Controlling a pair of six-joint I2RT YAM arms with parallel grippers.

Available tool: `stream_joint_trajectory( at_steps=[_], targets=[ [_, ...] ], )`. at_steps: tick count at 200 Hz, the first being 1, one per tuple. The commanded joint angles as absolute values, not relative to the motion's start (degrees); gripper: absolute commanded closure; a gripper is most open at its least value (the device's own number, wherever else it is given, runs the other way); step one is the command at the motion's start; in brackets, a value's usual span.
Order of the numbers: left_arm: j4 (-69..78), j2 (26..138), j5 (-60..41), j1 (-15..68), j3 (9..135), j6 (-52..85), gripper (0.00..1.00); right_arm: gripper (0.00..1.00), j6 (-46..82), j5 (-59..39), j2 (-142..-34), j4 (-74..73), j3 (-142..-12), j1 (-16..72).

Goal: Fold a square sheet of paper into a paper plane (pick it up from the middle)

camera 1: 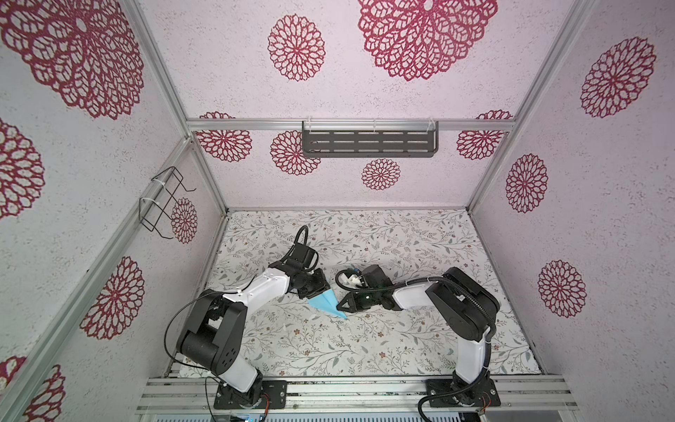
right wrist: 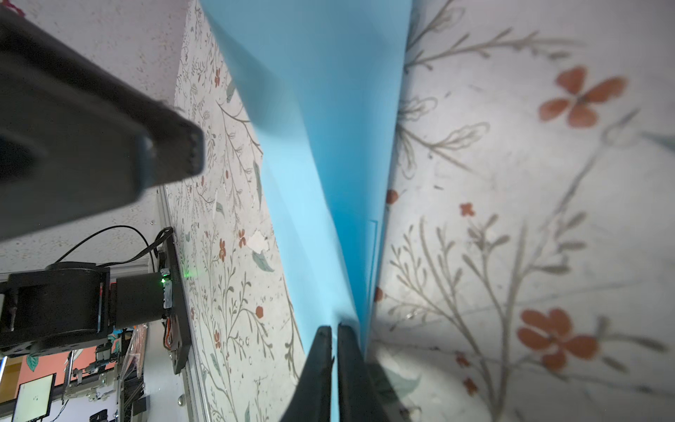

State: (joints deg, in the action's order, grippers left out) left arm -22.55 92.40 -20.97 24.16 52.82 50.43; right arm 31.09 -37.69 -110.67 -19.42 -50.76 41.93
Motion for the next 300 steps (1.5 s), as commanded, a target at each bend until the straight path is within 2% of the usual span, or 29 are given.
stream_joint_trajectory(
  at_steps=[1,29,55,133,205,300],
  targets=[
    [-13.6,93.8,-26.2,22.9,50.7,52.5,0.75,0.89,30.1,-35.0,-111.1,-15.0,-50.9,41.7],
    [-9.1,96.3,-27.8,22.2,49.0,52.4,0.84,0.89,30.2,-34.9,-111.1,-15.0,-51.1,41.7],
    [-5.3,98.4,-28.8,21.0,46.3,51.4,0.88,0.9,30.3,-34.8,-111.1,-14.9,-51.1,41.7],
    [-0.5,102.1,-29.3,19.4,43.1,49.6,0.88,0.9,30.3,-34.6,-110.5,-14.4,-50.9,41.7],
    [-9.8,105.3,-24.3,19.4,44.9,49.3,0.92,0.9,28.9,-35.8,-105.9,-15.4,-53.3,42.1],
    [-14.5,105.8,-22.0,19.4,46.1,49.8,0.94,0.96,29.7,-36.8,-113.7,-14.7,-60.3,43.1]
  ],
)
